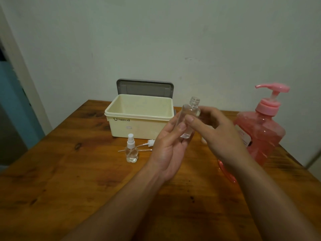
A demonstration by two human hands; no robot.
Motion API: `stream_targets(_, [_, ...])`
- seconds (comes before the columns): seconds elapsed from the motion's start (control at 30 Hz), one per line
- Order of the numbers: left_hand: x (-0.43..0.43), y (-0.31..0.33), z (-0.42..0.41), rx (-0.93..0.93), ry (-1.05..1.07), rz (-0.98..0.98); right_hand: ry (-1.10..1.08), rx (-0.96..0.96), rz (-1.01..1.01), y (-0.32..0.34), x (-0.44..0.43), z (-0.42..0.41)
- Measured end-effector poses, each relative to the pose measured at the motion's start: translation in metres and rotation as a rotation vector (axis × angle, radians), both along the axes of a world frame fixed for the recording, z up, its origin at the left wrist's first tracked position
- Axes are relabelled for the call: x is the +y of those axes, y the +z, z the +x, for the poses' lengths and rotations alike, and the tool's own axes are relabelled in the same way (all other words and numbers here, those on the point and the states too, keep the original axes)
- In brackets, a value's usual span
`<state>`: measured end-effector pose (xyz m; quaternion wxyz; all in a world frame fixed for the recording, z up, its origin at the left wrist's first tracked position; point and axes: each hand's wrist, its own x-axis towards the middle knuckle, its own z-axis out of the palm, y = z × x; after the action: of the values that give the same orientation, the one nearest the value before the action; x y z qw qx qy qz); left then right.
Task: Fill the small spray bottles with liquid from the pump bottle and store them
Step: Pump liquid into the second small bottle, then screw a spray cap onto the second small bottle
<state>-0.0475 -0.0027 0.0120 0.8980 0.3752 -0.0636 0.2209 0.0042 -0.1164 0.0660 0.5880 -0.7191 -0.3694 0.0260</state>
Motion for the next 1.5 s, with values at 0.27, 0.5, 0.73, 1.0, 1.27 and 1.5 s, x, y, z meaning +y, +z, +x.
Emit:
stream_targets(0.27, [0.003,-0.007,-0.003,0.026,0.005,-0.032,0.025,0.028,-0.002,-0.01,0.003,0.001])
stream_targets(0.5, [0.006,-0.011,-0.003,0.089,0.129,0.147,0.024,0.063,0.048,-0.016,0.005,0.003])
stream_targets(0.73, [0.014,-0.018,-0.009,0.194,0.232,0.395,0.006,0.061,0.075,-0.019,0.004,0.009])
stream_targets(1.0, [0.023,-0.018,-0.015,0.496,0.676,1.149,-0.05,0.065,0.072,-0.03,-0.001,0.015])
stream_targets(1.27, [0.033,-0.034,-0.009,0.701,0.587,1.725,-0.034,0.079,0.018,-0.047,-0.002,0.014])
stream_targets(1.5, [0.034,-0.038,-0.004,0.732,0.632,1.825,-0.057,0.115,-0.014,-0.062,-0.004,0.018])
